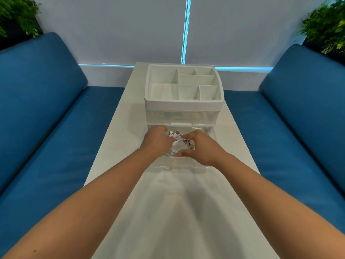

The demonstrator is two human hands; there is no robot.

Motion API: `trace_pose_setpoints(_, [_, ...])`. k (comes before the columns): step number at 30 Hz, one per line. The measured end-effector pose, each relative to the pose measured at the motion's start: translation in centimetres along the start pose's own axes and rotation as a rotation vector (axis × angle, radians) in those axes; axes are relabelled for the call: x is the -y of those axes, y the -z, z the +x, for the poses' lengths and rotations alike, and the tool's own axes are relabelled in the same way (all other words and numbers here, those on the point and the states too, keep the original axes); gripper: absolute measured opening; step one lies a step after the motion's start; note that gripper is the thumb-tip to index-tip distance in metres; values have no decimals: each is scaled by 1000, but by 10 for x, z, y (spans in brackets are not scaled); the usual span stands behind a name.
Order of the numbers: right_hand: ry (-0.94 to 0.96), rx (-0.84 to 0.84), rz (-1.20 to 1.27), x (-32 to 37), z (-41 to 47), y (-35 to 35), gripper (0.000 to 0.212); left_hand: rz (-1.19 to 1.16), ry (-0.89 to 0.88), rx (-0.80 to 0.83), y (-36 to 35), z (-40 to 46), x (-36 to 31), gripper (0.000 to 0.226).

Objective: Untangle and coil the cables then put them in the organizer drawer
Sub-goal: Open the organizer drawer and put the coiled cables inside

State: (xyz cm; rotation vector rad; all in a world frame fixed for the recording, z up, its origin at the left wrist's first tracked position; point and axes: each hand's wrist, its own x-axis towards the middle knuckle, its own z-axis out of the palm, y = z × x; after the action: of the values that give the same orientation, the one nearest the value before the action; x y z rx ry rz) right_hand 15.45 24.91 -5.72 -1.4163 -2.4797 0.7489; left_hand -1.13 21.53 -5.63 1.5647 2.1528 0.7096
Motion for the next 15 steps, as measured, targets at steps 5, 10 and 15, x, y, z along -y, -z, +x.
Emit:
trace_pose_setpoints(5, [104,-356,39,-4,-54,10,54,-170,-284,-315,30,-8,-7,17])
trace_pose_setpoints(10, [-127,-558,293,-21,-93,-11,96,61,-564,-370,60,7,-30,35])
trace_pose_setpoints(15, [-337,-441,444,-35,-92,-33,110,250,-393,-72,60,19,-43,54])
